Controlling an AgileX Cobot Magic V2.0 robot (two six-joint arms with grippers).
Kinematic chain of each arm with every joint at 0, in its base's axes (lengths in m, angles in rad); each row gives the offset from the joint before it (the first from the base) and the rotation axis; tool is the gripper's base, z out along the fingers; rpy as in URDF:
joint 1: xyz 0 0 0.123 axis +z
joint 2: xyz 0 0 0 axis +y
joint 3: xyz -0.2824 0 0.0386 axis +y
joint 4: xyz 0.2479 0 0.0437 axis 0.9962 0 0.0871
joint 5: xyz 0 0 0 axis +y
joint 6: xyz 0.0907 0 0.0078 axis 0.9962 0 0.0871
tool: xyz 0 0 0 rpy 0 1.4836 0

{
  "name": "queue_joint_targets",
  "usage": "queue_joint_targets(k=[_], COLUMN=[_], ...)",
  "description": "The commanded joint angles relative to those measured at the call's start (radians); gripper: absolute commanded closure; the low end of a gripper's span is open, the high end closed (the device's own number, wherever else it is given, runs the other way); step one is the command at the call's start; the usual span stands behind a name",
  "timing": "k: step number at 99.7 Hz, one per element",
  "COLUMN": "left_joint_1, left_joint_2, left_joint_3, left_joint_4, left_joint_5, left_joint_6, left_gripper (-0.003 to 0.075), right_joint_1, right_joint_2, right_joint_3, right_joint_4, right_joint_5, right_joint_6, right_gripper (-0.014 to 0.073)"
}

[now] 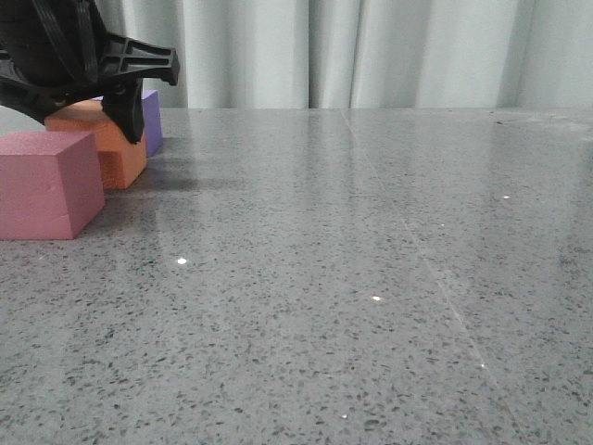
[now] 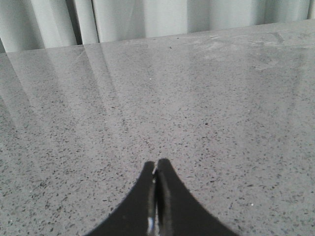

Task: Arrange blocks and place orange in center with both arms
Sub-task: 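Lower the orange cube between the purple and pink cubes and release, then raise the left gripper away from the cube row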

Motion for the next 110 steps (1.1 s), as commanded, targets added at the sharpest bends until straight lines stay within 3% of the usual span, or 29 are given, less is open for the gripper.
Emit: queue_joint_targets(k=[1,29,39,46,58,68,110], left_joint_1=[0.004,0.004,0.004,0.002,0.002,0.002,0.000], left_joint_2=[-0.033,-0.033,-0.033,-0.033,-0.033,-0.033,-0.158], left_joint_3=[-0.026,-0.026,-0.026,-0.026,-0.030,-0.036,-0.038], left_joint_4=[0.015,0.043,0.043,0.043,0.043,0.043,0.043], left_joint_5=[-0.031,-0.033,-0.041,-0.046,-0.043,-0.036,-0.017], left_joint_6=[-0.007,-0.007,-0.007,-0.007,-0.007,-0.007,0.018], left_gripper=[0.0461,0.0460,0.0425,0.0349,0.0148,0.0063,0.0057], right_joint_1=[-0.006,-0.006,-0.006,-0.006,-0.006,-0.006,-0.006], right_joint_2=[0.007,0.007,0.007,0.007,0.007,0.007,0.007], right_joint_3=[-0.014,-0.014,-0.014,-0.014,-0.014,-0.014,-0.014], right_joint_4=[-0.001,-0.001,-0.001,-0.001,-0.001,-0.001,-0.001], right_joint_5=[-0.083,-0.083,-0.083,-0.083,-0.083,-0.083,-0.083], right_joint_6=[-0.009,-0.009,-0.009,-0.009,-0.009,-0.009,-0.009], right_gripper=[0.0661,0.0661,0.0661,0.0661,0.0661,0.0661,0.0661])
